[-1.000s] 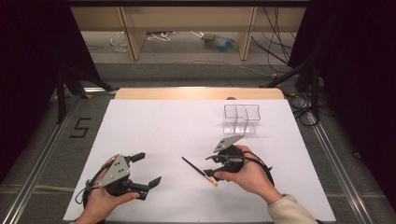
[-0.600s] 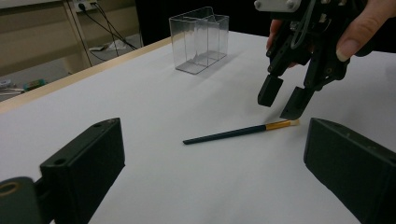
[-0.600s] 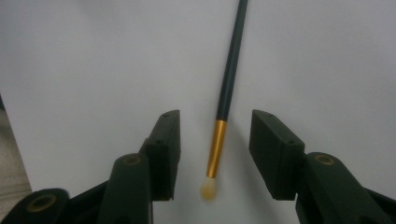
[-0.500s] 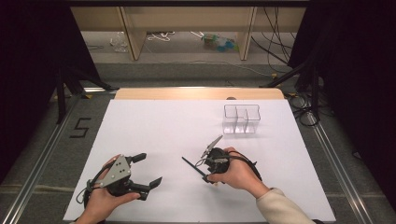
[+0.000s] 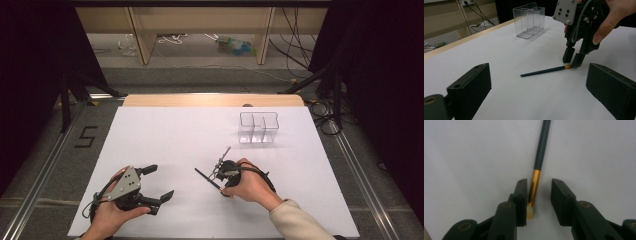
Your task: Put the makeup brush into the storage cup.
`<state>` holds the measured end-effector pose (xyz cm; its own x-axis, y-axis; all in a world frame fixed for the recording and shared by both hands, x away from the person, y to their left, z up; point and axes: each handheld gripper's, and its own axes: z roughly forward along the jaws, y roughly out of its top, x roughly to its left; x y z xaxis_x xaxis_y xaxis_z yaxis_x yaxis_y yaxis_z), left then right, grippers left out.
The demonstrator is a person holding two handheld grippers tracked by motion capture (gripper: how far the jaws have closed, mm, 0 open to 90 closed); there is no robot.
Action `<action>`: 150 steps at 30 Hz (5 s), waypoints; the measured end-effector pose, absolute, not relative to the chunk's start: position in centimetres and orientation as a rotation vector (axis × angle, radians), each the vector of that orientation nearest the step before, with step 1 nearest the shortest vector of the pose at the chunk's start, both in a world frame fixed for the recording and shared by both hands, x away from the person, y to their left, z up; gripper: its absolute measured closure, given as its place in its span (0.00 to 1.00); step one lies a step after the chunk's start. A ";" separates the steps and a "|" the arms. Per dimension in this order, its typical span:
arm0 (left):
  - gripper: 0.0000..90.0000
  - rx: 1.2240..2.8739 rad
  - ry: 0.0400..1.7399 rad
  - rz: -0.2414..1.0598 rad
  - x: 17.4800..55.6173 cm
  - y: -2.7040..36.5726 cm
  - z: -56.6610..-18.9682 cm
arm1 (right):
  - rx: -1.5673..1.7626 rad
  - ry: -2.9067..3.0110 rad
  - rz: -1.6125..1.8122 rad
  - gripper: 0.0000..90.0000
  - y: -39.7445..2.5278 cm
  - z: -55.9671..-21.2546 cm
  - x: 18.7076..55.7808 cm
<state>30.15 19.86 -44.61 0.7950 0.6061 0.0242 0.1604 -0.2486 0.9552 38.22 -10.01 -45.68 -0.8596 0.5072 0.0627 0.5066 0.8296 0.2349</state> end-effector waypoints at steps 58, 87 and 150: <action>0.22 2.014 0.381 0.316 30.1 15.9 -46.0 | 0.115 3.085 0.390 0.94 -12.0 -40.8 37.3; 0.57 2.167 0.129 0.242 31.4 10.8 -47.1 | -0.090 3.130 0.288 0.94 -11.0 -40.4 35.8; 0.93 1.982 0.376 0.316 32.7 13.0 -45.1 | 0.583 2.613 1.426 0.21 -18.7 -42.5 37.3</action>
